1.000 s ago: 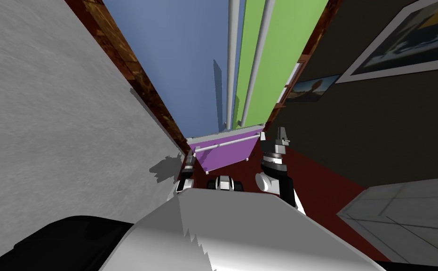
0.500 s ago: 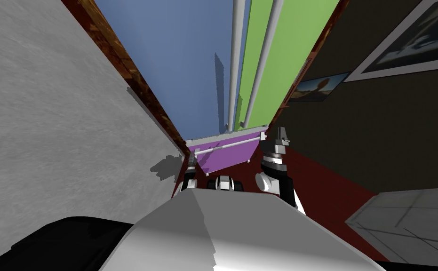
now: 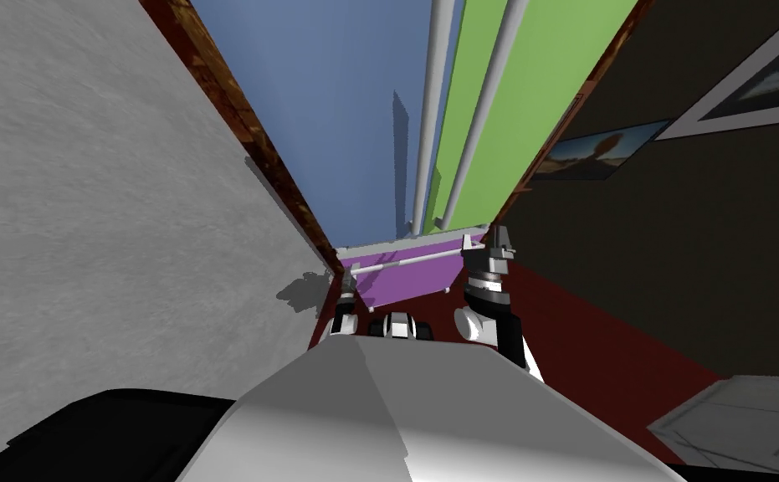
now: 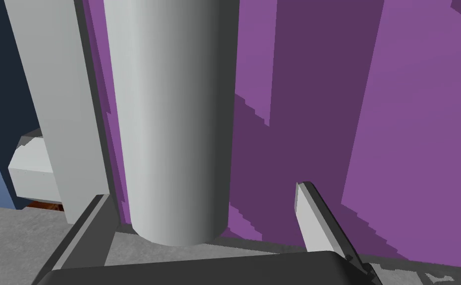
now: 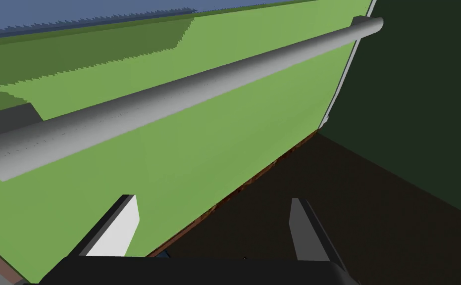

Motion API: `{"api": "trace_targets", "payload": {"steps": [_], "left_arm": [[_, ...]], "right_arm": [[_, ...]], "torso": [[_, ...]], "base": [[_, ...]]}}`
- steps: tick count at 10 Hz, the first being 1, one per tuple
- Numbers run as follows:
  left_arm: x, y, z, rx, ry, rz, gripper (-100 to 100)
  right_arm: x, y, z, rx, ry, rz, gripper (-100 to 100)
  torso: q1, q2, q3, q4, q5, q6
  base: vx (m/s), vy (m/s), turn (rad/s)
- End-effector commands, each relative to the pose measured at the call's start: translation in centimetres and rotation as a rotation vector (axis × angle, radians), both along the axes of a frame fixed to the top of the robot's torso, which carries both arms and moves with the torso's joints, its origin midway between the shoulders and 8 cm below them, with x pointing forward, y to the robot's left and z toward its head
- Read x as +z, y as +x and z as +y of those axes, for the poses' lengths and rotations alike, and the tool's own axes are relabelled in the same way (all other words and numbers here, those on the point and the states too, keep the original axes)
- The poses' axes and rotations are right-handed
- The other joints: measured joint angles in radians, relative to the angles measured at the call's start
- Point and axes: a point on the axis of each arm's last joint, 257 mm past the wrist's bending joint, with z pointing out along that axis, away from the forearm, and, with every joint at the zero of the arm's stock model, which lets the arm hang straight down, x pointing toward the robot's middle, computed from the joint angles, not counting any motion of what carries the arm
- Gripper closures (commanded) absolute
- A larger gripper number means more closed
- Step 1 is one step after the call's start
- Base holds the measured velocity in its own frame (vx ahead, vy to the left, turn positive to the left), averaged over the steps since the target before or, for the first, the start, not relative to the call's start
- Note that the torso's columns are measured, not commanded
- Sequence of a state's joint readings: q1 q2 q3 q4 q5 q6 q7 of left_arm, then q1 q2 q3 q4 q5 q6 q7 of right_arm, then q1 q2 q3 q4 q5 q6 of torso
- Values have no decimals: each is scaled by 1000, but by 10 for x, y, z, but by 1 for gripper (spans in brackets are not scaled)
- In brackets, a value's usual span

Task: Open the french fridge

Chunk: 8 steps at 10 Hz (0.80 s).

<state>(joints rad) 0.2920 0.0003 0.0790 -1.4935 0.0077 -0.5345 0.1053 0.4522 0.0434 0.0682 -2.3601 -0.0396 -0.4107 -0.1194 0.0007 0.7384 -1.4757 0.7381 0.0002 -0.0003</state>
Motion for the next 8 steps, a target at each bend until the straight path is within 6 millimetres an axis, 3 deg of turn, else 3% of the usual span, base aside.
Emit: {"api": "trace_targets", "payload": {"steps": [1,5,6,8], "left_arm": [[1,30,-38,-78,-9,-1,-100],[2,67,-98,-197,-3,10,-100],[7,71,-100,-200,-2,0,-100],[7,86,-130,-259,12,8,-100]], "right_arm": [[0,0,0,0,0,0,0],[0,0,0,0,0,0,0],[0,0,0,0,0,0,0],[0,0,0,0,0,0,0]], "torso": [[0,0,0,0,0,1],[-1,0,0,0,0,0],[-1,0,0,0,0,0],[-2,-2,-1,0,-1,2]], "base": [[-4,13,344],[1,12,278],[-1,7,133],[-11,9,242]]}}
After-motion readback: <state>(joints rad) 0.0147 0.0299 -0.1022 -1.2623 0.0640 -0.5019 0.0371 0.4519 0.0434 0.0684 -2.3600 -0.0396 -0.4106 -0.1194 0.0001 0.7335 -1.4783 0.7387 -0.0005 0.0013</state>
